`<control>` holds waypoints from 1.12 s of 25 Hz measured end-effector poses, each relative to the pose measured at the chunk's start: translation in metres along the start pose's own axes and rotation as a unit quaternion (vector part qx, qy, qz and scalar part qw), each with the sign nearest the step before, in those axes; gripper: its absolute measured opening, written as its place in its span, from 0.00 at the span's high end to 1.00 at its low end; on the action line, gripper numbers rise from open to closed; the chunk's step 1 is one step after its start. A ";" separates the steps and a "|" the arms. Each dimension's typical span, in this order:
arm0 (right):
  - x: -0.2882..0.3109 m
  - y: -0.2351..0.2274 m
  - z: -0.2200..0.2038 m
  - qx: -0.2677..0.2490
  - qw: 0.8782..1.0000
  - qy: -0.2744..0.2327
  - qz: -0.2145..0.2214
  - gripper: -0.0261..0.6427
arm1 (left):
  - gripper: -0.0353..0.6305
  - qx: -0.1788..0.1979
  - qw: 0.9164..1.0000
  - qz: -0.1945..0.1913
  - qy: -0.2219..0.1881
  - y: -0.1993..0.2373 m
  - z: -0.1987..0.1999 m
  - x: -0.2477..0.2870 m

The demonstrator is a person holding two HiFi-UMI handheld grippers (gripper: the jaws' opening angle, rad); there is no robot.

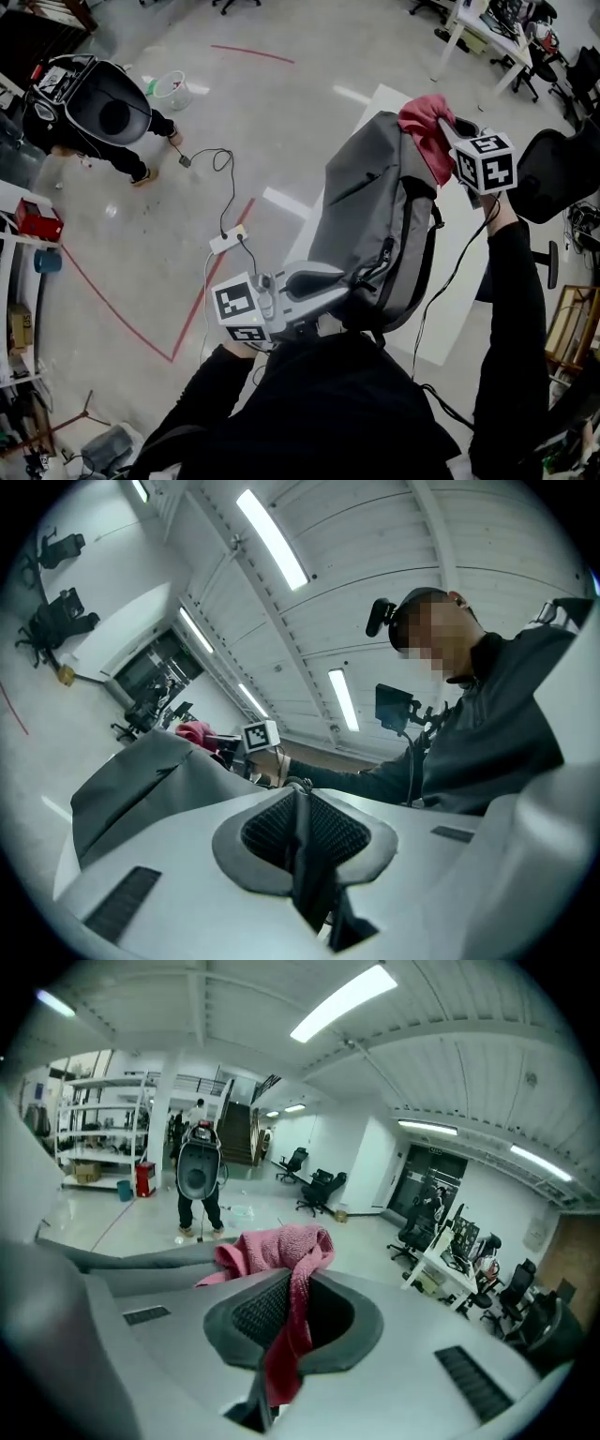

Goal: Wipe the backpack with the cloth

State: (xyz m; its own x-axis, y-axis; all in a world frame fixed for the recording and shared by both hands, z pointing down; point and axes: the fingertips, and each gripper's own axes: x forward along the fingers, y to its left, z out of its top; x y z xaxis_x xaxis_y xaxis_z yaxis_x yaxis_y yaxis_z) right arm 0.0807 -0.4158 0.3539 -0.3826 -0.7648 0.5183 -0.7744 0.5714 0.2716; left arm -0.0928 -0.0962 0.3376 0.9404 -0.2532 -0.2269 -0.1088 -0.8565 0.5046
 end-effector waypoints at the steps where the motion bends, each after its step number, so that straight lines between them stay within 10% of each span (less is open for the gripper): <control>1: 0.014 0.001 -0.004 -0.013 1.000 0.018 -0.002 0.91 | 0.85 -0.002 1.000 0.001 -0.001 0.001 0.000 0.002; 9: -0.006 0.084 -0.031 -0.072 0.986 0.068 0.133 0.91 | 0.85 -0.007 1.000 0.001 0.002 0.002 0.001 -0.004; 18: -0.119 0.164 -0.055 -0.013 0.953 0.068 0.296 0.91 | 0.85 -0.018 0.996 -0.052 0.065 0.000 -0.011 0.031; 28: -0.293 0.258 -0.058 0.052 0.871 -0.080 0.482 0.91 | 0.85 -0.027 0.989 -0.077 0.121 -0.016 -0.040 0.068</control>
State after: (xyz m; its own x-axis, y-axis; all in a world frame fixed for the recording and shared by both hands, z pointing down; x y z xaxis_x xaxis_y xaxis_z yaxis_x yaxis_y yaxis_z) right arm 0.0225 -0.0270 0.3185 -0.9391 0.0193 0.3431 -0.0926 0.9473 -0.3066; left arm -0.0142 -0.0819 0.3481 0.9947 -0.0011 -0.1023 0.0530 -0.8499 0.5243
